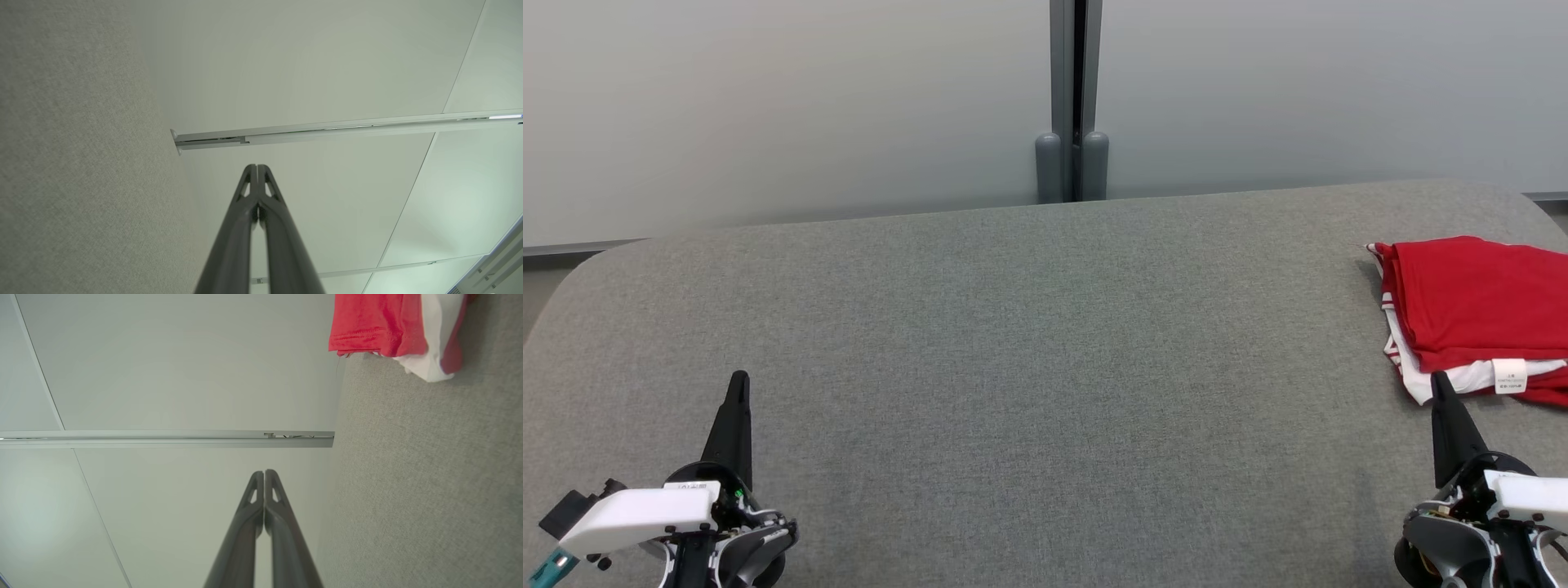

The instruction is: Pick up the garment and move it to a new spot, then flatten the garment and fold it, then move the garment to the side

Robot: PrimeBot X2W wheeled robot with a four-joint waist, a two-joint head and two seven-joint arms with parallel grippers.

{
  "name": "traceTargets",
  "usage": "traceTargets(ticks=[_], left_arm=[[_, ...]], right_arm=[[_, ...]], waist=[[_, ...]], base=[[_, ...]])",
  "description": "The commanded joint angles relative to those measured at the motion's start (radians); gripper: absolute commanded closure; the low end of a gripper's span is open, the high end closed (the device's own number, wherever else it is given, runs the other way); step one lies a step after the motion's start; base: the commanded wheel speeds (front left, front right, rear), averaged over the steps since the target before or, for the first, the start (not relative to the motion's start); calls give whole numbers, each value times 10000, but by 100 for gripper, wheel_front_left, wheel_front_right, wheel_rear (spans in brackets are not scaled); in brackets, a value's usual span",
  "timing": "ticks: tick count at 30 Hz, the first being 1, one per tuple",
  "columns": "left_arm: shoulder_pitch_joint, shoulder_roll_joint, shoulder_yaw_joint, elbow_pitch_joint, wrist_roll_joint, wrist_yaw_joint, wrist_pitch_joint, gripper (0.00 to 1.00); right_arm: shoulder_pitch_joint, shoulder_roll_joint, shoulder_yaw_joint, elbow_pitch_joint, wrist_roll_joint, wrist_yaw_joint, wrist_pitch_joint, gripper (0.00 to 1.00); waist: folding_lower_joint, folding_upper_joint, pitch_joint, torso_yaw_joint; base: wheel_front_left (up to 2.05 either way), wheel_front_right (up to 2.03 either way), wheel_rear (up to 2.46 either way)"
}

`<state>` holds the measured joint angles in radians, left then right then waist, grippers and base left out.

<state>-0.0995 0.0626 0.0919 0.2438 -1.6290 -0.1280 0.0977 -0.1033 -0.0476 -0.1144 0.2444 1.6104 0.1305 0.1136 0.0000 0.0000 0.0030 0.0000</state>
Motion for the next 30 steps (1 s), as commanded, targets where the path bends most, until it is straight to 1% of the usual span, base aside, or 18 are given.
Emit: traceTargets(ticks=[1,30], left_arm=[[-128,50,50,13,-12,-52,31,100],[-133,1,120,16,72,-53,72,100]], right_arm=[[-87,-48,-9,9,46,4,44,100],[-87,-48,-7,9,48,4,41,100]], waist=[[0,0,1,0],[0,0,1,0]], base=[[0,0,0],[0,0,0]])
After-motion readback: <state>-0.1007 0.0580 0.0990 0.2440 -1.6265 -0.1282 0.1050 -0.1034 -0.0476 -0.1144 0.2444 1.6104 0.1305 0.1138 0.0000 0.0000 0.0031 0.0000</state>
